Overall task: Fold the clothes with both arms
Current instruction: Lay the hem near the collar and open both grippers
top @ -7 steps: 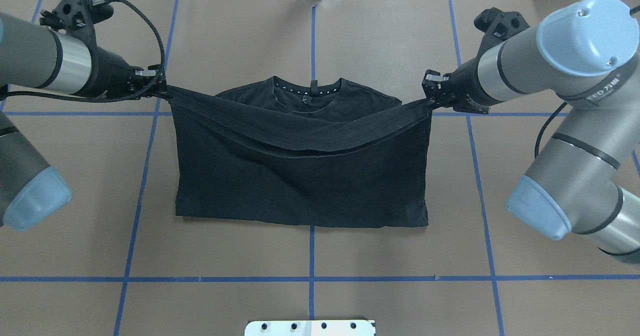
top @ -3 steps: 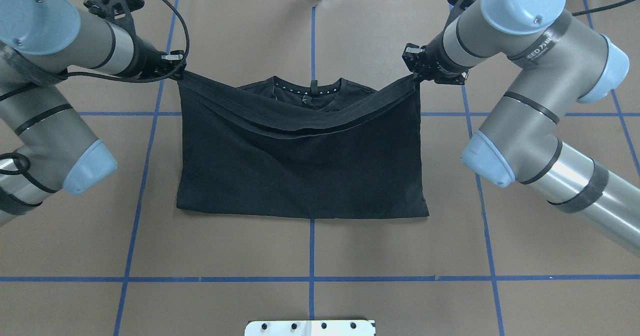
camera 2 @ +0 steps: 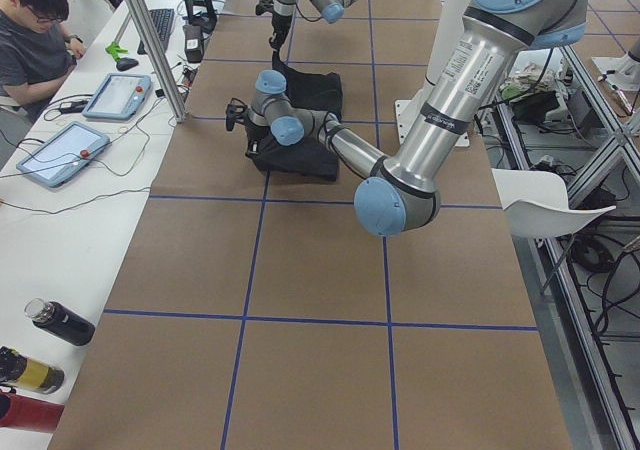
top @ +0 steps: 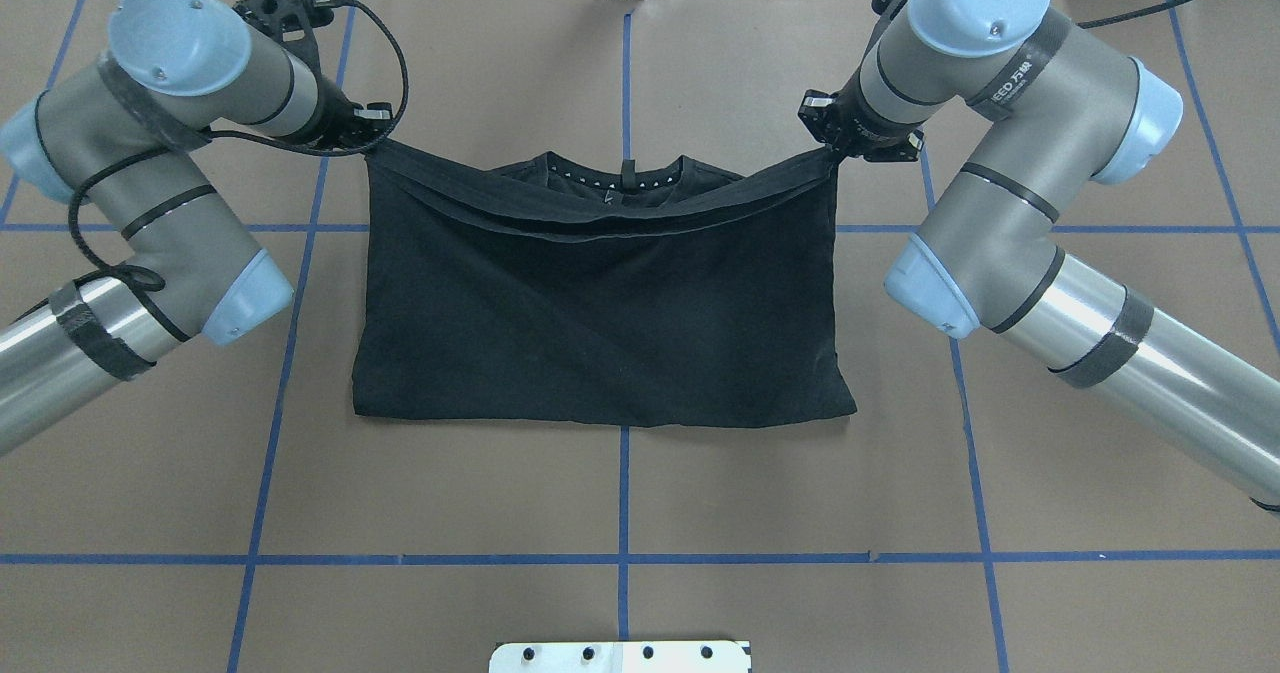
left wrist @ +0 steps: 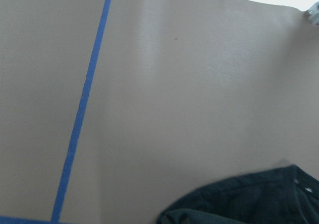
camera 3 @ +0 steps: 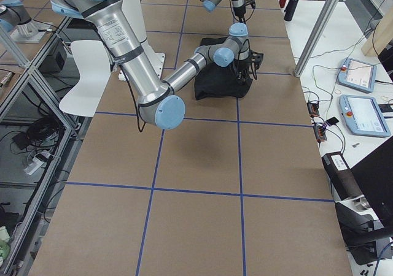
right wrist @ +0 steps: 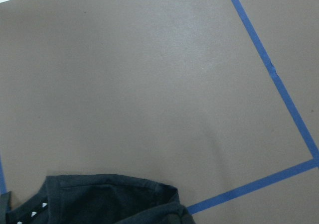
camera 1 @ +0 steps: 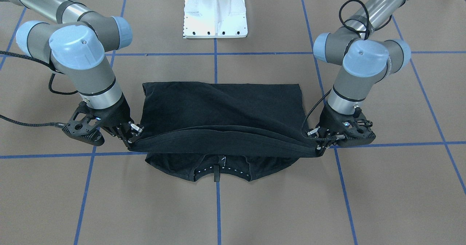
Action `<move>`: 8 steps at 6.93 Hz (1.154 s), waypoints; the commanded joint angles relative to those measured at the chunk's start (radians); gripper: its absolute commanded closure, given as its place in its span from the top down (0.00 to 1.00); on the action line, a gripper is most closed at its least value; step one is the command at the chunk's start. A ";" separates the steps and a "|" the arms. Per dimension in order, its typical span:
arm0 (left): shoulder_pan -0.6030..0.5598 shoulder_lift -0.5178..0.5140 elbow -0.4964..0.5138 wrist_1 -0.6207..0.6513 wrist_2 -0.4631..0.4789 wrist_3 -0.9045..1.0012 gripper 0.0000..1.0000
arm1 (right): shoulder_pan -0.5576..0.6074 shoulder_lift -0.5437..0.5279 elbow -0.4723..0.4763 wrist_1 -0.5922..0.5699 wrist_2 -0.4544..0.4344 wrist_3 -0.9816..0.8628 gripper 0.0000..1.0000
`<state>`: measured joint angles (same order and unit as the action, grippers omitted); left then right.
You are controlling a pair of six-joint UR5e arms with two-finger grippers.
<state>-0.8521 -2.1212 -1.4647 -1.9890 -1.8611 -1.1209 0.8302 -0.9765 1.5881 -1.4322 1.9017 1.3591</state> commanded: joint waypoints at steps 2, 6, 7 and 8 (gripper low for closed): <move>0.041 -0.017 0.089 -0.034 0.000 0.042 0.00 | -0.037 0.001 -0.120 0.104 -0.039 -0.015 0.00; 0.033 -0.011 0.086 -0.033 -0.001 0.145 0.00 | -0.029 -0.005 -0.115 0.111 -0.043 -0.048 0.00; 0.025 -0.011 0.084 -0.034 -0.004 0.147 0.00 | -0.019 -0.005 -0.112 0.111 -0.035 -0.049 0.00; 0.019 -0.011 0.084 -0.034 -0.007 0.147 0.00 | -0.016 -0.008 -0.111 0.111 -0.033 -0.049 0.00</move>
<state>-0.8254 -2.1328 -1.3800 -2.0230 -1.8650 -0.9760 0.8080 -0.9823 1.4748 -1.3208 1.8644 1.3109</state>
